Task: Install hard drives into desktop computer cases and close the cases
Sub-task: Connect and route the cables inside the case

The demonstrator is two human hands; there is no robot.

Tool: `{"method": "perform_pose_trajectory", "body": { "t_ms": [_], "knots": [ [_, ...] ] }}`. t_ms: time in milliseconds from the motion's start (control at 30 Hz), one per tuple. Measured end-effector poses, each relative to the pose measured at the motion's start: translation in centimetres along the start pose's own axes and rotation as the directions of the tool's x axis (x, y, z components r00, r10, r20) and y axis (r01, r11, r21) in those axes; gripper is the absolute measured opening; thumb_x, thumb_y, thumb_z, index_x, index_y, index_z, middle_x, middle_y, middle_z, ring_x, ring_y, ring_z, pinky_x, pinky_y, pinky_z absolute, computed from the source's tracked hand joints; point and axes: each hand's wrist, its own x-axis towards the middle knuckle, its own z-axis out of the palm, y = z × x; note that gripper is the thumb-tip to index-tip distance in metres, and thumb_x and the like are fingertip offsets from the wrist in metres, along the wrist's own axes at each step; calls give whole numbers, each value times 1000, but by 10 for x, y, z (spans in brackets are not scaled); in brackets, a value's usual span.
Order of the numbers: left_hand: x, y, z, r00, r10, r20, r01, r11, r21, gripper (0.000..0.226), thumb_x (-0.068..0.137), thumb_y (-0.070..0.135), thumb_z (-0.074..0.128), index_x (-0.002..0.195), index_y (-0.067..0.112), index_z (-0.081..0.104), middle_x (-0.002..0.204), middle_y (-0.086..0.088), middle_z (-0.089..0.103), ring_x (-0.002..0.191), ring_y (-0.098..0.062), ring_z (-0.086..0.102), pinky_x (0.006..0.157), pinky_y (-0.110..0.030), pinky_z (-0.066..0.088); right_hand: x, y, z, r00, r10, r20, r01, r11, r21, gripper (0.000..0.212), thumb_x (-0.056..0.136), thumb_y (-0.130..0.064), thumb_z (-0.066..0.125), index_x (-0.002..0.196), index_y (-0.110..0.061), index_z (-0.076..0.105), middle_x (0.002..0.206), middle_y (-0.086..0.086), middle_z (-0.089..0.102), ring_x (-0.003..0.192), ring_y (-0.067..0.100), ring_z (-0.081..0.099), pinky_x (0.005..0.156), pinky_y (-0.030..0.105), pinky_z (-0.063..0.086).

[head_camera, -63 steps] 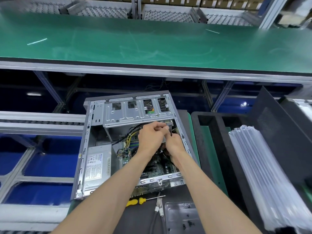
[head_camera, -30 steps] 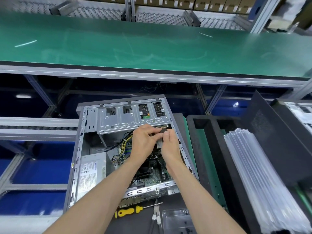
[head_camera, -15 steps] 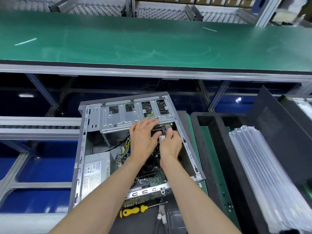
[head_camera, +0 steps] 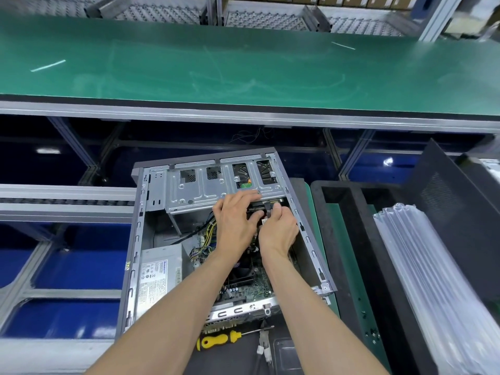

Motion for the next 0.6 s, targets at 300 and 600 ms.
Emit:
{"method": "perform_pose_trajectory", "body": {
  "t_ms": [300,600],
  "knots": [
    [4,3,-2,999,-30,21,30,999,20,32,82,25,75,113,31,68,121,19,64,110,-1,46,91,-24,16,-2,-1,3,999,-22,-43,25,998,58,39,108,-27,38,83,-6,60,73,2,59,71,19,48,62,35,23],
    [3,2,-2,999,-17,44,16,1000,19,38,81,18,74,115,32,66,120,19,63,110,-1,45,92,-23,15,2,4,2,996,55,63,-67,975,211,40,107,-30,41,72,-17,55,72,-1,61,65,14,56,58,33,41]
  ]
}}
